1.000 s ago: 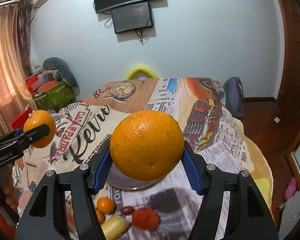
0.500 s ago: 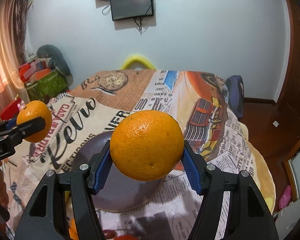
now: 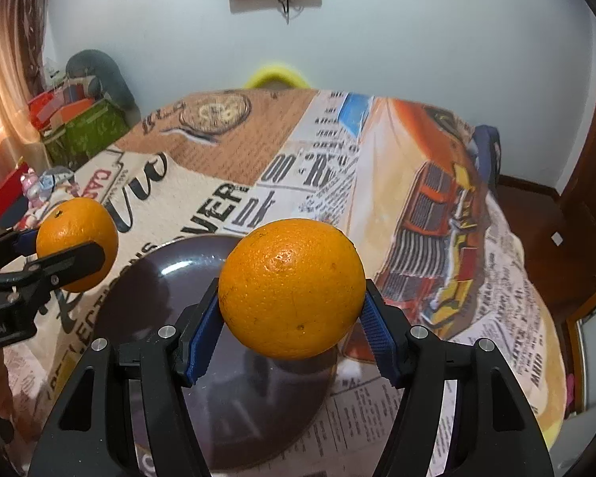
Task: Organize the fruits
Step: 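Carry the orange onto the grey plate with the right gripper while the left gripper carries another orange there, then open the right gripper to release the orange on the plate, then lower the right gripper onto the peeled yellow banana and grasp it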
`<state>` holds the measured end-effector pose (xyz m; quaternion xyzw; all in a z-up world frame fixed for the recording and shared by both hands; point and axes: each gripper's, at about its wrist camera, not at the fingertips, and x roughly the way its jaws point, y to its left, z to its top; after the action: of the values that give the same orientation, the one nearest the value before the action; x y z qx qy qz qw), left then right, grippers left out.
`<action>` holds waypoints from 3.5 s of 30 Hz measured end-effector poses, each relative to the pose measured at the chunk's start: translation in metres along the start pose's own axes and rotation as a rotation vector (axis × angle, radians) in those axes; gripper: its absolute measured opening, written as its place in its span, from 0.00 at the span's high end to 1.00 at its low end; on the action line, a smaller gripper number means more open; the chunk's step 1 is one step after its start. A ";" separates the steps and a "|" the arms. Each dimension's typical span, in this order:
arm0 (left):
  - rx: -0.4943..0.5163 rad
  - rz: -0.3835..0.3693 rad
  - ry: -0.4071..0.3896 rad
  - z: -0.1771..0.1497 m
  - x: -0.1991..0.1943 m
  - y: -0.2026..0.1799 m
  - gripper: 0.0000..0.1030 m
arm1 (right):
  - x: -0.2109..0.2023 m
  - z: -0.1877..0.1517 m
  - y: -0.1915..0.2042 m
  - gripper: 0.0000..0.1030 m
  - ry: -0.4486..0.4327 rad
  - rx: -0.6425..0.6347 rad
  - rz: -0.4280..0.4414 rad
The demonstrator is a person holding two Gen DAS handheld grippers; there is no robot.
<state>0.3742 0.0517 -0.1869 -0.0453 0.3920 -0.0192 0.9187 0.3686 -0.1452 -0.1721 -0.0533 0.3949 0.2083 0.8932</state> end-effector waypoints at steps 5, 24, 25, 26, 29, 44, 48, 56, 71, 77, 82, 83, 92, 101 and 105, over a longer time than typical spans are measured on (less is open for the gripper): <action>0.029 -0.021 0.061 0.002 0.021 -0.005 0.33 | 0.021 0.003 0.002 0.40 0.058 -0.032 0.023; 0.041 -0.045 0.178 0.001 0.060 -0.012 0.33 | 0.048 -0.004 0.008 0.39 0.153 -0.122 0.049; 0.037 -0.050 0.182 0.001 0.061 -0.012 0.33 | 0.047 -0.004 0.008 0.38 0.153 -0.123 0.056; 0.035 -0.052 0.185 0.001 0.061 -0.011 0.33 | 0.046 -0.004 0.009 0.38 0.153 -0.123 0.061; 0.016 -0.061 0.199 0.002 0.061 -0.009 0.33 | 0.042 -0.005 0.011 0.30 0.148 -0.131 0.058; 0.031 -0.011 0.028 0.011 -0.010 -0.011 0.30 | -0.017 -0.013 0.012 0.29 0.065 -0.131 0.022; 0.039 0.006 -0.002 0.003 -0.036 -0.009 0.30 | -0.044 -0.016 0.017 0.29 0.027 -0.124 0.020; 0.043 0.024 -0.057 -0.019 -0.091 -0.009 0.29 | -0.092 -0.037 0.037 0.29 -0.016 -0.143 0.016; 0.066 0.050 -0.054 -0.099 -0.159 -0.006 0.29 | -0.140 -0.105 0.071 0.26 0.032 -0.127 0.026; 0.076 0.067 -0.029 -0.131 -0.167 0.000 0.29 | -0.130 -0.130 0.088 0.26 0.096 -0.118 0.054; 0.065 0.076 0.012 -0.151 -0.161 0.007 0.29 | -0.107 -0.138 0.096 0.26 0.158 -0.077 0.086; 0.057 0.076 0.023 -0.155 -0.159 0.010 0.29 | -0.105 -0.139 0.097 0.26 0.165 -0.076 0.089; 0.021 0.073 0.051 -0.169 -0.150 0.018 0.29 | -0.079 -0.149 0.105 0.25 0.237 -0.079 0.092; 0.025 0.056 0.069 -0.168 -0.139 0.012 0.29 | -0.091 -0.155 0.087 0.49 0.226 -0.077 0.146; 0.031 0.049 0.074 -0.164 -0.133 0.008 0.29 | -0.096 -0.158 0.076 0.61 0.237 -0.098 0.134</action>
<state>0.1639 0.0575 -0.2055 -0.0205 0.4264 -0.0042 0.9043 0.1721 -0.1492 -0.2049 -0.0944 0.4895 0.2789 0.8208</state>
